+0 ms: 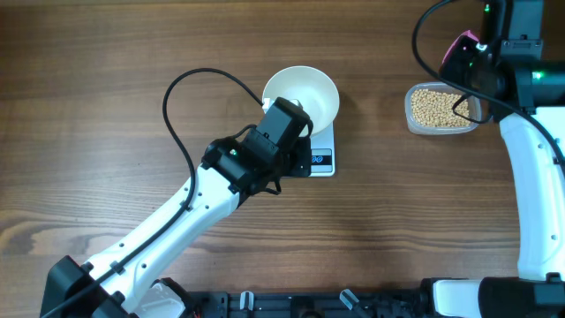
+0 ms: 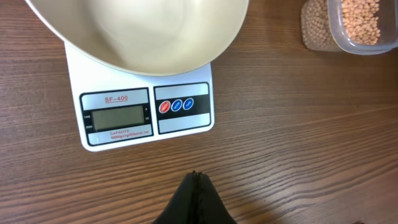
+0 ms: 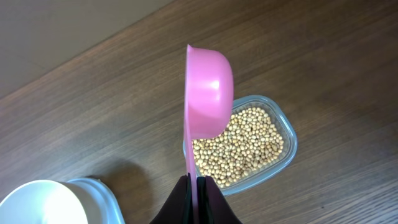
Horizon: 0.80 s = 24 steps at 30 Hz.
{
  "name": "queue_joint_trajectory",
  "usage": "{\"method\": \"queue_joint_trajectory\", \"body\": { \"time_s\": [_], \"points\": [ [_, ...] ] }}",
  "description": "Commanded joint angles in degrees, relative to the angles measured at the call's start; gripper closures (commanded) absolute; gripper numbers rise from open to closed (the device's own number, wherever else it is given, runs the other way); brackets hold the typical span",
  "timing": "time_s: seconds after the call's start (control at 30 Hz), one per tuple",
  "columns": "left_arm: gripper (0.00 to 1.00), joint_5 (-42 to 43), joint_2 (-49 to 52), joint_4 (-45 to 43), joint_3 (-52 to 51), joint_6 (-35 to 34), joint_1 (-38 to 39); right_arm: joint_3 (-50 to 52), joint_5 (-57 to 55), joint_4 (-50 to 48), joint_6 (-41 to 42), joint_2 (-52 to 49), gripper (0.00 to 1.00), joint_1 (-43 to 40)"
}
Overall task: Scoop item into bowl and weigh 150g on scale
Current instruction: 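Move the left gripper down to the scale's button panel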
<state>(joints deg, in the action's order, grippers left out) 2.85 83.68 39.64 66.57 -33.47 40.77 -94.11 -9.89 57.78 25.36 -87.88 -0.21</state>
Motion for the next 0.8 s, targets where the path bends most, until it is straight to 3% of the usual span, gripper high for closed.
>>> {"method": "queue_joint_trajectory", "body": {
  "time_s": [0.0, 0.17, 0.43, 0.77],
  "points": [
    [0.96, 0.72, -0.04, -0.87, 0.20, 1.14, 0.26, 0.39, 5.38, -0.42, -3.02, -0.44, 0.96, -2.36],
    [0.96, -3.23, 0.63, -2.10, 0.17, 1.55, 0.26, 0.37, 11.30, -1.88, -4.39, -0.44, 0.96, -5.16],
    [0.96, -3.32, 8.20, -2.40, 0.09, 1.31, 0.26, 0.37, 11.06, -5.73, -6.82, -0.44, 0.96, -5.51],
    [0.96, 2.43, 11.67, -7.65, 0.09, 1.33, 0.26, 0.37, 11.32, -2.86, -7.37, -0.42, 0.96, -5.49]
  ]
}}
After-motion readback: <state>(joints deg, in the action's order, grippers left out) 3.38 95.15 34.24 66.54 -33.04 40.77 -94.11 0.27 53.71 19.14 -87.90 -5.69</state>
